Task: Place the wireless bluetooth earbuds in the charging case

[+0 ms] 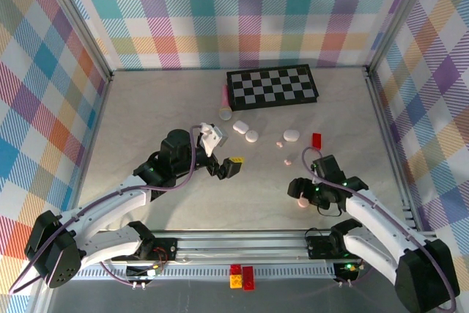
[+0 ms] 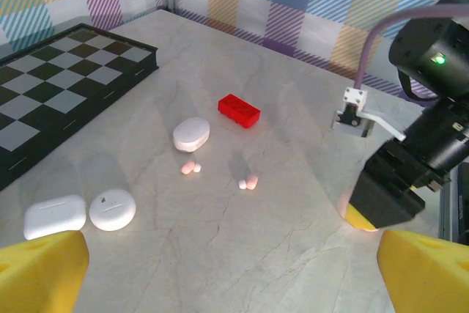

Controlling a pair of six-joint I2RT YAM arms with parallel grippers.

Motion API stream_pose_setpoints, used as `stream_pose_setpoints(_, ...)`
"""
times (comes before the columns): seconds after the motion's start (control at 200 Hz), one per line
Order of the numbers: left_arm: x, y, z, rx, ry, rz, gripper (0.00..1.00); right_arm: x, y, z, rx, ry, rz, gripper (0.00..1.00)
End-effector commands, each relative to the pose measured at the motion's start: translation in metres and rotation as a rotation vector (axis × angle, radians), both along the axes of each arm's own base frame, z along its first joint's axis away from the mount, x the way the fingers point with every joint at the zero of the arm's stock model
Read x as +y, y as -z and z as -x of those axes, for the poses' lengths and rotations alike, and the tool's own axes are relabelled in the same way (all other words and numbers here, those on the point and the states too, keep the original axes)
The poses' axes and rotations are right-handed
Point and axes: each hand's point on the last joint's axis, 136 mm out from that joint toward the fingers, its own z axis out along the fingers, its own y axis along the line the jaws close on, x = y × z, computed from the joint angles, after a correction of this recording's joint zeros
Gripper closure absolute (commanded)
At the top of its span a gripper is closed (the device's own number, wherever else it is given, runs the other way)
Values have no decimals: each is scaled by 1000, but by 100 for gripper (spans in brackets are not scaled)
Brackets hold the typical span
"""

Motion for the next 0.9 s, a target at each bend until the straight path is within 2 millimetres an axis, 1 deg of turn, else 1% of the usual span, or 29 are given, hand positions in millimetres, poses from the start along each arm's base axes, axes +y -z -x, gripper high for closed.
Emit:
stream_pose_setpoints(0.0, -3, -13, 0, -30, 0, 21, 0, -17, 1, 9, 36, 68, 130, 19)
stream_pose_setpoints(0.12, -2, -14, -1, -35, -4, 18, 0, -21, 2, 14, 45, 58, 233, 20)
stream_pose_setpoints(0.265, -2, -12, -1, -35, -3, 12, 0, -21, 4, 14, 67, 32, 319, 28)
stream_pose_setpoints(0.355, -3, -11, -1, -33, 1, 12, 0, -20, 4, 9, 69, 20, 349, 36)
stream_pose_setpoints(0.46, -3, -11, -1, -31, 3, 13, 0, -16, 4, 3, 62, 2, 359, 39)
stream_pose_setpoints(0.575, -2, -12, 0, -35, -1, 12, 0, -13, 9, 2, 78, -14, 358, 46)
stream_pose_setpoints(0.685, 0, -12, 1, -36, -5, 12, 0, -9, 13, 5, 103, -29, 347, 46)
stream_pose_setpoints(0.78, 0, -12, 1, -35, -6, 11, 0, -6, 13, 6, 106, -45, 331, 44)
stream_pose_setpoints(0.895, -1, -11, 1, -32, -2, 12, 0, -3, 11, 8, 111, -62, 313, 47)
